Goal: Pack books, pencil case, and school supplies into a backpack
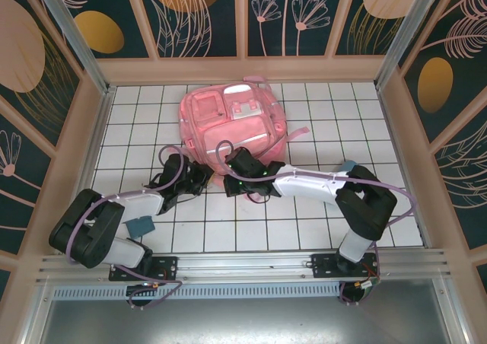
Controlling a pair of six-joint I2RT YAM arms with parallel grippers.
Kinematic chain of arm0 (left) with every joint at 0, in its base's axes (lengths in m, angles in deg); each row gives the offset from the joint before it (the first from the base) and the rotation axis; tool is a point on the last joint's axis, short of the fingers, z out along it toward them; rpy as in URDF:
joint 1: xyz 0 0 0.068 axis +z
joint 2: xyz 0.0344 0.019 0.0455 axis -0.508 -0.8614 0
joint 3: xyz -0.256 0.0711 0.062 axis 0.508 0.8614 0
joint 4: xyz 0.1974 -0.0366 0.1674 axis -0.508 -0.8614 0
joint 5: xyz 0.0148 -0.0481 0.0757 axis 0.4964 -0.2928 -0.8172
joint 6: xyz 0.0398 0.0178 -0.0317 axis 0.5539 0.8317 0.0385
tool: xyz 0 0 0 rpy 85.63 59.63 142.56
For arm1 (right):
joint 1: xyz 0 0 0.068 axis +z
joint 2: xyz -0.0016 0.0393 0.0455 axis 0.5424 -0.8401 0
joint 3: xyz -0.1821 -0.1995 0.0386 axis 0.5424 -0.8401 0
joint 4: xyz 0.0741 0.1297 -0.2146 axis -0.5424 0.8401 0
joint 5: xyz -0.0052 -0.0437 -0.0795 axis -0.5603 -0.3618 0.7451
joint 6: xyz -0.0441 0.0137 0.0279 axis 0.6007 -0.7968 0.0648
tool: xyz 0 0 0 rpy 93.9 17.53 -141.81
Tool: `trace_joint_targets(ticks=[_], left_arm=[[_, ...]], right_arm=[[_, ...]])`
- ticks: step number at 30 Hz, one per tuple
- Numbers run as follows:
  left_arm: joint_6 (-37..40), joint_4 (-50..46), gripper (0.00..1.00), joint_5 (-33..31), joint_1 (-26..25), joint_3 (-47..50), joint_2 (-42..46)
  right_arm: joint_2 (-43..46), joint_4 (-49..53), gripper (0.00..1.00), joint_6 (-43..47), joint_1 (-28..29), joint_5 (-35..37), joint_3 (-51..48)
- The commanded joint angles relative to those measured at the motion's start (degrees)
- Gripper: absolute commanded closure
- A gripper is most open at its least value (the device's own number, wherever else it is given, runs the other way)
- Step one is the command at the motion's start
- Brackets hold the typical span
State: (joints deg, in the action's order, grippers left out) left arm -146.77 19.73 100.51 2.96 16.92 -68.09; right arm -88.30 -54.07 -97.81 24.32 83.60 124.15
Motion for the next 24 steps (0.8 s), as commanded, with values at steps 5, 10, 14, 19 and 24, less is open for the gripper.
trace_joint_targets(ticks=[5, 10, 14, 19, 24], left_arm=[[1.62, -2.56, 1.0, -6.85, 0.06, 1.02, -0.4], [1.89, -2.44, 1.0, -7.26, 0.07, 0.59, -0.84], [2.27, -3.53, 1.0, -7.95, 0.06, 0.16, -0.23], [3.28, -5.53, 1.0, -9.11, 0.06, -0.13, 0.97], [4.47, -7.5, 1.0, -10.19, 0.16, -0.68, 2.08]], right_arm=[[5.42, 11.62, 1.0, -4.57, -1.32, 13.96, 0.23], [7.73, 12.96, 1.0, -9.26, -3.08, 16.12, -0.21], [8.09, 16.13, 1.0, -12.51, -4.58, 20.19, -0.15], [10.15, 16.16, 1.0, -12.9, -7.49, 21.08, -2.42], [11.17, 16.21, 1.0, -13.11, -10.14, 21.54, -3.21]])
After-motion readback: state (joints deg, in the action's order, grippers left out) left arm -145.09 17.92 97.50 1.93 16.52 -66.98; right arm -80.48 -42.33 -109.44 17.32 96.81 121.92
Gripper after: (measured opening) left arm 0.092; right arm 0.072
